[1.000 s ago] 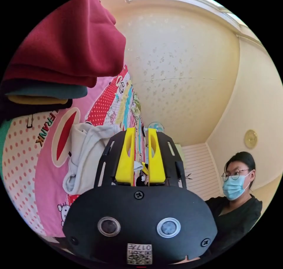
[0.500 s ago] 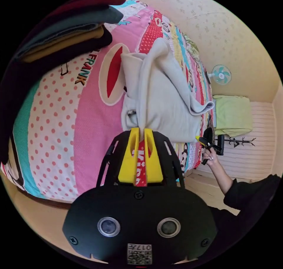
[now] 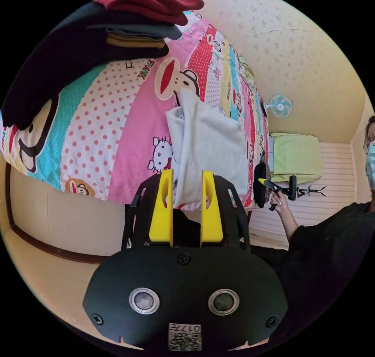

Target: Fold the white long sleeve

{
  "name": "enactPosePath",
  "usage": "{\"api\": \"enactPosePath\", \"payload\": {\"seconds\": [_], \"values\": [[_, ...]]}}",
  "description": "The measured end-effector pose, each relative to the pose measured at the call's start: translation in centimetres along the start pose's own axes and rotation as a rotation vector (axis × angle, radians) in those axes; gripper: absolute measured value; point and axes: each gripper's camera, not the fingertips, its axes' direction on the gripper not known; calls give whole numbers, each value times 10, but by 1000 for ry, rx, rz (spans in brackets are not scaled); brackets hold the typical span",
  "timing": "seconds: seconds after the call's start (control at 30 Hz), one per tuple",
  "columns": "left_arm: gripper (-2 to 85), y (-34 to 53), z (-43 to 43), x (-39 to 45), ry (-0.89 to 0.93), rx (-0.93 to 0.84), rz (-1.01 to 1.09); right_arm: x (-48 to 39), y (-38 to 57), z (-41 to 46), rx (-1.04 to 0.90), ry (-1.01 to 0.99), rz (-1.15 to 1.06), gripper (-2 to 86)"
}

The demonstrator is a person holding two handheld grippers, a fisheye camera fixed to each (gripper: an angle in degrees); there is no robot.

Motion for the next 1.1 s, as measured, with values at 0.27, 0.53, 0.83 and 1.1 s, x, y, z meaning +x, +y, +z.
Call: {"api": "enactPosePath", "payload": {"seconds": [0.27,0.53,0.83,1.1], "values": [[47,-67,93,45,-412,-154,113,-107,-79,42,21,-161,-216,99],[123,46,34,15,-244,47,-221,-193,-46,161,-79,362,-575,110],[98,87,72,-9,-117,-51,-443,-173,-50,127,-91,226,-429,87],[51,36,80,197,-59,45,38,-79,-13,29,29,278,-204,81]]}}
